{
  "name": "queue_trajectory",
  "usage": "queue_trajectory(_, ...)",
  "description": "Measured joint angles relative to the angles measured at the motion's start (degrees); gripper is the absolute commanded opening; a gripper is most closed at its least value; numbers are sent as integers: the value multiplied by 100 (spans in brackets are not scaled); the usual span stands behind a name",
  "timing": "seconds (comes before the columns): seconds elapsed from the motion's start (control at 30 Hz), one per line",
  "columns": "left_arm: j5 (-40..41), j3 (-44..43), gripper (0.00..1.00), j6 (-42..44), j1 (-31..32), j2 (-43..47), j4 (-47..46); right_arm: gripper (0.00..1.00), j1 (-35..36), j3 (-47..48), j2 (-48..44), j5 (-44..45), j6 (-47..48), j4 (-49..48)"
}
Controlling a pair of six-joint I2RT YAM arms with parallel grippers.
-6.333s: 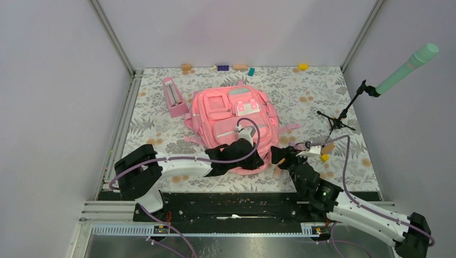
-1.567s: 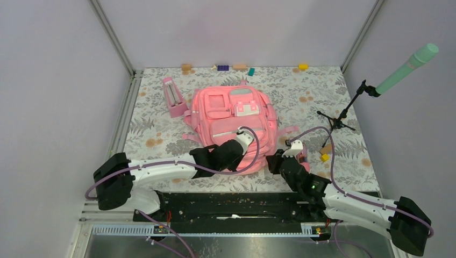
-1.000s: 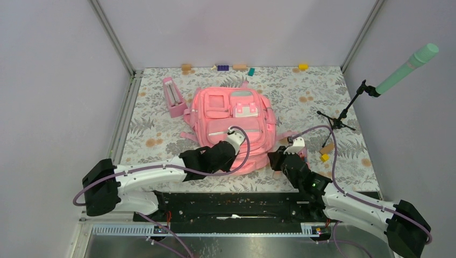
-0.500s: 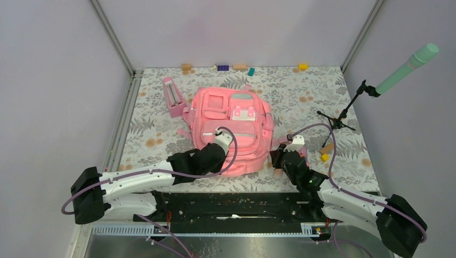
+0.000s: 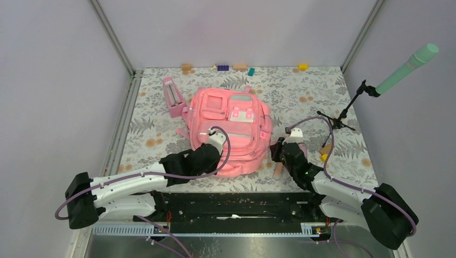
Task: Pack the student bag
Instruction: Zip the student bag at the center of the board.
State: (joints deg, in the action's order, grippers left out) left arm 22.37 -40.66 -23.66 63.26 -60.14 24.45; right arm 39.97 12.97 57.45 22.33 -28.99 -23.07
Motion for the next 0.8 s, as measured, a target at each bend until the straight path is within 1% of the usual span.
queue_trajectory(0.3, 15, 96, 0, -79, -114, 214, 87, 0, -481, 284, 605, -415, 105, -203)
queue_trajectory(0.8, -52, 286, 0, -105, -389, 605, 149, 0, -1300, 876, 1408, -1270, 101, -212)
